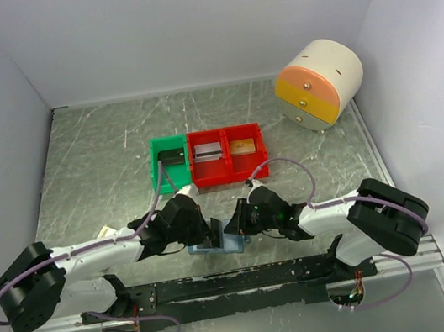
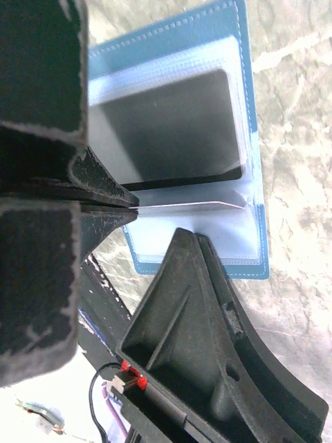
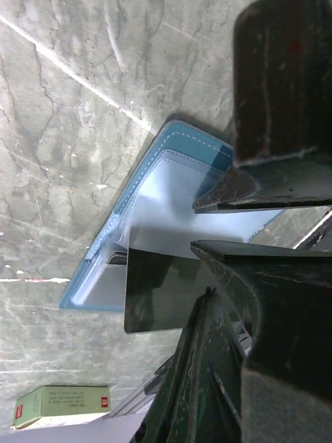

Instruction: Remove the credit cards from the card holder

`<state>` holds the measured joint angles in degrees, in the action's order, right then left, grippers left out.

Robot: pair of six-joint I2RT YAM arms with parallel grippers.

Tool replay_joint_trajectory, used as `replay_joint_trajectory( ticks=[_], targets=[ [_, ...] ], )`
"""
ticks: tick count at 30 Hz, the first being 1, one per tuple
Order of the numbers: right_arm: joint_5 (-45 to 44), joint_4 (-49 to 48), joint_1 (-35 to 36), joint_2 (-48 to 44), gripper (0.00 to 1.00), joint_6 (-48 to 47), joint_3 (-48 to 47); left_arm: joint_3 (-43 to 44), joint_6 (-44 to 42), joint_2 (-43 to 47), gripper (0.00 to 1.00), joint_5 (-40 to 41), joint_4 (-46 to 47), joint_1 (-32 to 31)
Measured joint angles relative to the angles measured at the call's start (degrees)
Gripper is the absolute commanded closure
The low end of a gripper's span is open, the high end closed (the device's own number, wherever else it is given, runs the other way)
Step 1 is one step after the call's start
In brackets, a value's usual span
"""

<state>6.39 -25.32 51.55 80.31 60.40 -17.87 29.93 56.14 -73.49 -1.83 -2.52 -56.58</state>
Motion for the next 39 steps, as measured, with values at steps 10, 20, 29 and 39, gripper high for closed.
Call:
replay_joint_trajectory(
  ticks=[10,20,29,39],
  targets=[
    [0.9,5.2,-0.2,-3.0,0.67,-4.5,-1.8,0.4,-1.5,8.7,0.93,6.1,-9.4,-0.1],
    [0.3,9.2,-0.3,-11.7,0.63,-11.0,-7.6,1.5,-2.2,15.3,0.93,12.7,-16.3,-0.1],
    [6.2,3.8,1.0,3.5,0.68,-7.8,-8.9,1.5,0.1,25.4,0.93,21.7,-23.5,-0.1],
    [3.8,10.1,1.1,5.2,0.6,-9.4,-12.4,2.3,-7.4,25.2,0.93,17.8,-26.1,6.6]
  ],
)
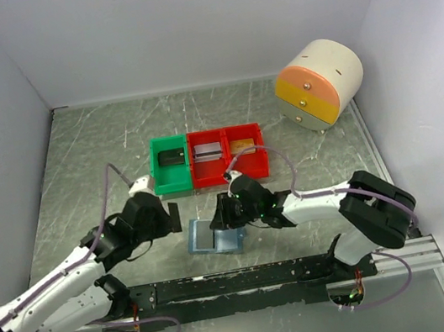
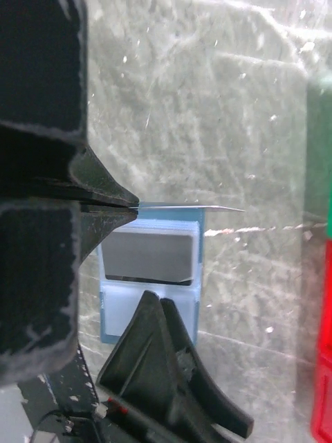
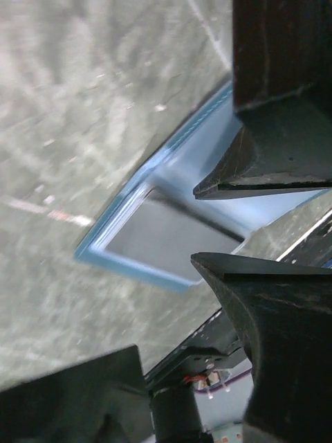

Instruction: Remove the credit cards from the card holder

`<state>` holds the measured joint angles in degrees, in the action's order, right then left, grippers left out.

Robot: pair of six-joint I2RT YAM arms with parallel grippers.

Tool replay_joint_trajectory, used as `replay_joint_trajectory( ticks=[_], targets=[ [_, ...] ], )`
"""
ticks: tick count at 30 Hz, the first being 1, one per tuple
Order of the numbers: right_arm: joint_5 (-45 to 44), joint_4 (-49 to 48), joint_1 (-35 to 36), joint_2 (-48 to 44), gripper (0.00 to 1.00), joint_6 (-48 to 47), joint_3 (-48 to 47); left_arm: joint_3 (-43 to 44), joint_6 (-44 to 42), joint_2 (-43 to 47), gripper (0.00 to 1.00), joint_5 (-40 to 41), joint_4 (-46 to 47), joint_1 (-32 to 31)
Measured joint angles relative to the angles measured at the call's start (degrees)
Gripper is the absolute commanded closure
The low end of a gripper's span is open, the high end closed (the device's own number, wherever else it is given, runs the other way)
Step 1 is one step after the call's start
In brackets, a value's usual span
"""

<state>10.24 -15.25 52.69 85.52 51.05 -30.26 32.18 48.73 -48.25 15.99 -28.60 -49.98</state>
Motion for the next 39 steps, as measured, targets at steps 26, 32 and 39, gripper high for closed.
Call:
replay_joint_trajectory(
  ticks=[26,32,39],
  targets=[
    [19.3,-36.8,-17.0,-10.6,0.38,7.2,8.3,-9.5,1.2,12.3,0.93,-53.1,29.3,28.8],
    [26.8,-46.7,-16.9,-6.3,0.44,10.9,7.5,-10.0,3.8,13.9,0.93,-56.7,35.2,28.8],
    [29.2,-45.5,-14.6,-6.8,0.45,9.5,4.2,-10.9,5.7,13.1,0.93,-58.5,38.2,28.8]
  ],
)
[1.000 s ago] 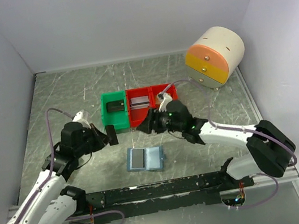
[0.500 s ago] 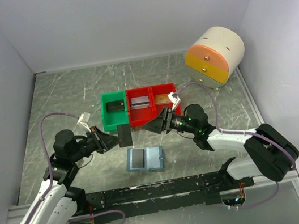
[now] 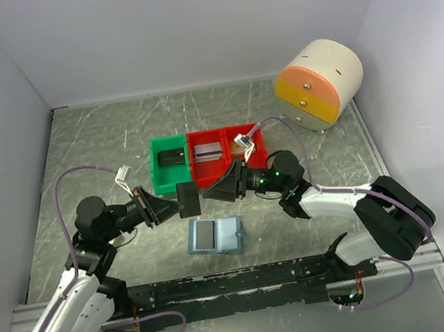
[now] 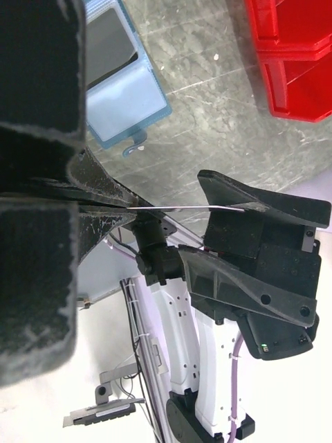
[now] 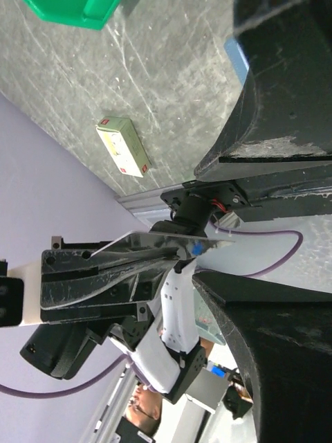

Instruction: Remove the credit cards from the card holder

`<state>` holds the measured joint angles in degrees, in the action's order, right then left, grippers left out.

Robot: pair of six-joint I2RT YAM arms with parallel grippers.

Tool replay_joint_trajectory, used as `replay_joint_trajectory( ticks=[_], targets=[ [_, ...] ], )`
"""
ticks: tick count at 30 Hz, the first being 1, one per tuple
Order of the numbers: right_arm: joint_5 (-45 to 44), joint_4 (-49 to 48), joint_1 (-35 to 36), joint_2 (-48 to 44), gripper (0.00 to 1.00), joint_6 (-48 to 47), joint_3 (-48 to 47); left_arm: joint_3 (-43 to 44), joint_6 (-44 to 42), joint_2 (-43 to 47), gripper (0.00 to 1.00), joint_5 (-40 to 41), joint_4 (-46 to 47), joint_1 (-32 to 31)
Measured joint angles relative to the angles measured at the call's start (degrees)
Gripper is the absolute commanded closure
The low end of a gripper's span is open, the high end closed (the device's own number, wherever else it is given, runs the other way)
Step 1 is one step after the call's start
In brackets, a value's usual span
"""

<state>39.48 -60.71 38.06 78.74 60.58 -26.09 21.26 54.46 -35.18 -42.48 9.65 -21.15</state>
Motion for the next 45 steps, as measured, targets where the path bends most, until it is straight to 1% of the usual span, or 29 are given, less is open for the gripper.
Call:
replay_joint_trajectory(
  ticks=[4,11,18,21,28,33,41,45],
  targets=[
    [-0.2,4.8,1.4,-0.9,0.49,-2.6,-2.4,-0.9,1.4,-0.1,0.93,-0.7,1.9,0.0],
    [-0.1,7.9,2.9,-0.8,0.58,-4.2,-3.7,-1.2,2.6,-0.2,0.93,-1.4,3.6,0.0],
    [1.9,3.4,4.0,0.7,0.66,-2.2,-3.9,-1.2,3.2,0.0,0.93,-1.8,4.3,0.0],
    [1.9,2.5,4.2,0.7,0.73,-1.5,-3.9,-1.2,3.3,0.1,0.93,-1.8,4.3,0.0],
    [2.3,2.3,5.5,2.2,0.75,-1.2,-5.6,-2.1,3.9,1.5,0.93,-1.8,5.5,0.0],
    [2.7,2.2,6.5,3.9,0.79,-0.9,-6.2,-3.4,5.0,2.1,0.93,-1.8,6.8,0.0],
    [1.6,5.7,6.7,1.7,0.77,-2.7,-6.4,-3.4,4.3,3.8,0.93,-1.7,5.8,0.0],
    [1.7,5.8,6.7,1.6,0.78,-2.7,-6.5,-3.4,4.0,4.0,0.93,-1.7,5.5,0.0]
  ],
)
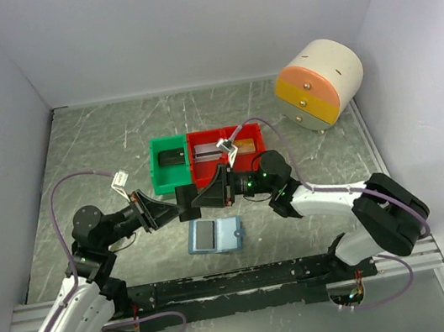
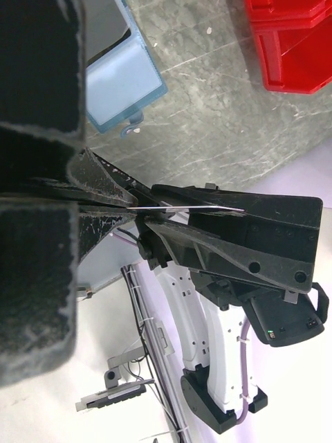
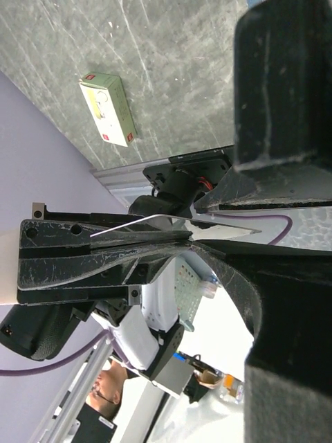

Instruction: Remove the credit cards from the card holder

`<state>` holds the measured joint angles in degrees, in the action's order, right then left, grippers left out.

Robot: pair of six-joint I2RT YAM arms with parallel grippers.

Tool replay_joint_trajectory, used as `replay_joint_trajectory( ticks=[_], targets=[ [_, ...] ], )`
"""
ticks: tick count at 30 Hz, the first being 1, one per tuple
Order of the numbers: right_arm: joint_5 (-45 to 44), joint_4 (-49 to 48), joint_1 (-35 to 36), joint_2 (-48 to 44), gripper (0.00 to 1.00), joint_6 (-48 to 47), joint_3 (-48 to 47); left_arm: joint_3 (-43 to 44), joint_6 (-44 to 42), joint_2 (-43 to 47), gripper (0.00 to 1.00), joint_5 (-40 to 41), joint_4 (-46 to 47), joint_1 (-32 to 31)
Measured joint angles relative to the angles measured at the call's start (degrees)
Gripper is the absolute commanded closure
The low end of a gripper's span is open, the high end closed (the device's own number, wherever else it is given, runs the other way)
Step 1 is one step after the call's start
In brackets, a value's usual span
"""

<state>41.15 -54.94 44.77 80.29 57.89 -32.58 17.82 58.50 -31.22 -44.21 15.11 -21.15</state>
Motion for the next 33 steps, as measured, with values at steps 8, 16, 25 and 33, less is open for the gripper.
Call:
replay_joint_trajectory(
  ticks=[8,16,25,33],
  targets=[
    [0.7,-5.6,0.0,2.4,0.82,3.6,0.0,0.0,0.0,0.6,0.93,0.0,-0.4,0.0],
    [0.7,-7.1,0.1,3.0,0.83,4.9,0.0,-0.5,0.3,0.9,0.93,0.0,0.6,0.0],
    [0.3,-9.2,0.7,5.2,0.96,6.8,0.0,-1.4,0.6,0.7,0.93,0.0,1.4,0.0],
    [0.2,-8.6,0.8,5.1,1.0,6.4,0.0,-1.6,-0.4,0.5,0.54,0.2,0.7,0.0]
  ],
)
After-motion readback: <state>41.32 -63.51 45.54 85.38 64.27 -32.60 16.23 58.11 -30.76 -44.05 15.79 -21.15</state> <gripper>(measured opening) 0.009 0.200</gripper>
